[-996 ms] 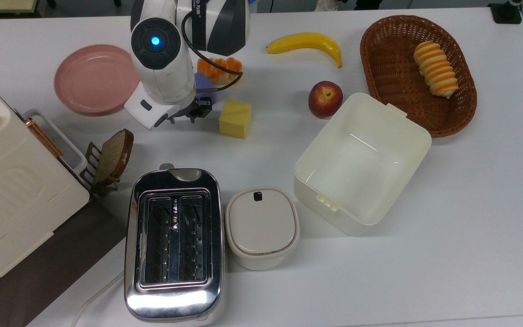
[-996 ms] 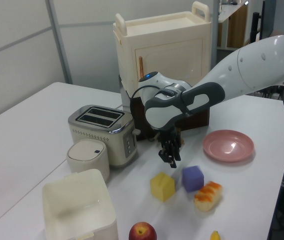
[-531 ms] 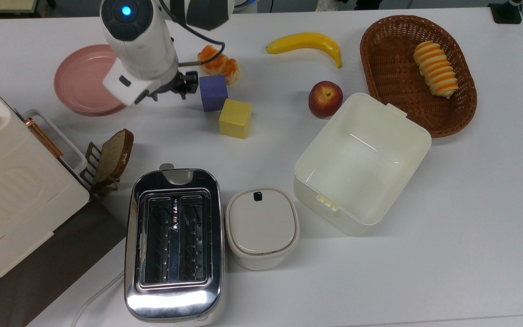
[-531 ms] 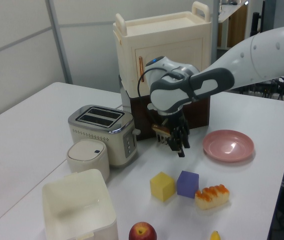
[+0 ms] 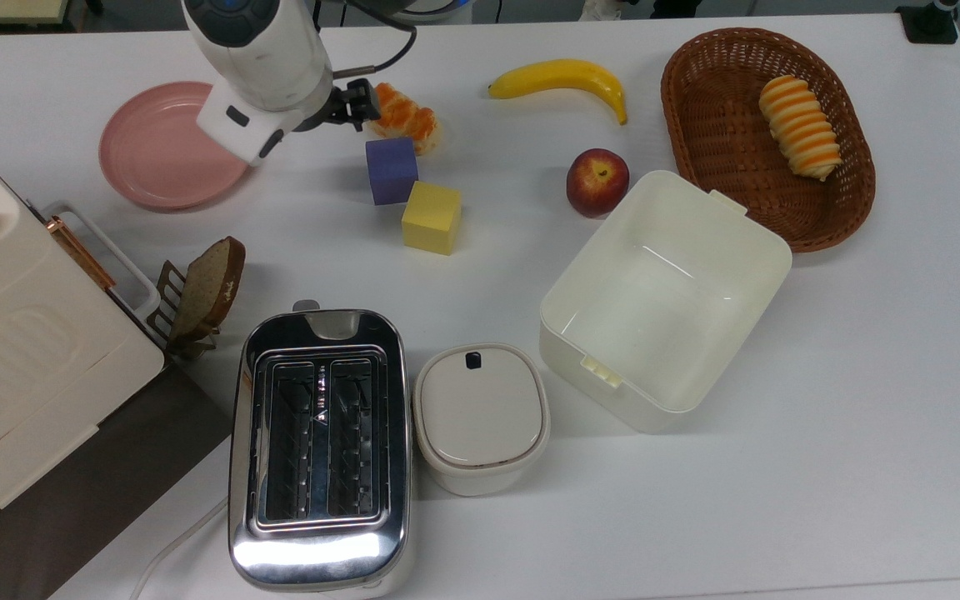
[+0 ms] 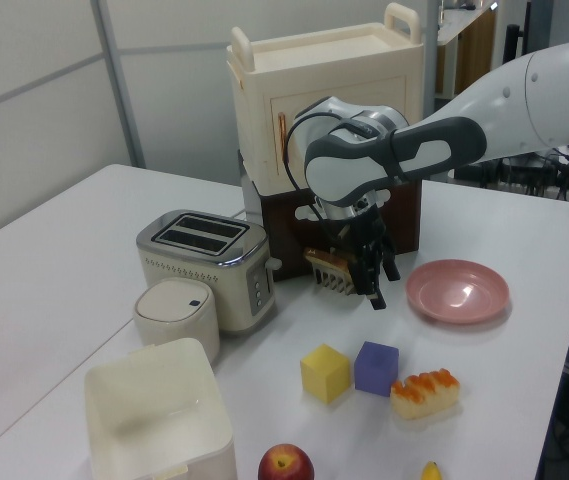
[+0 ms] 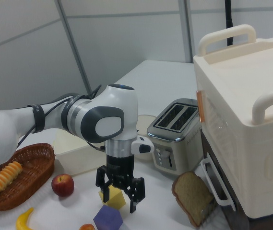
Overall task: Put the purple cube on a plate
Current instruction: 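Lift the purple cube off the table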
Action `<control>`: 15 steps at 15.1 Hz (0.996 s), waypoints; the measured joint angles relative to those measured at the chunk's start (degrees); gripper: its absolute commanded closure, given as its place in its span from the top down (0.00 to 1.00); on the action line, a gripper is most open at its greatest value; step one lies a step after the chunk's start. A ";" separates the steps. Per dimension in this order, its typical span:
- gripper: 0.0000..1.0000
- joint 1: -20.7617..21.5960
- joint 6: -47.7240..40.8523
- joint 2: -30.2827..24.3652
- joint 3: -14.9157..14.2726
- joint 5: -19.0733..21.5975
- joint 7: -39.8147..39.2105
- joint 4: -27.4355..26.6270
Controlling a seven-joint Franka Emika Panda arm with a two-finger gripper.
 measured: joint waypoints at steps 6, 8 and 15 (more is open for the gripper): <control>1.00 0.73 -1.08 0.55 0.17 0.05 -0.12 -1.22; 1.00 1.80 -0.70 0.86 0.22 0.40 -0.10 -2.28; 1.00 5.79 5.56 2.98 0.27 0.52 5.05 -5.23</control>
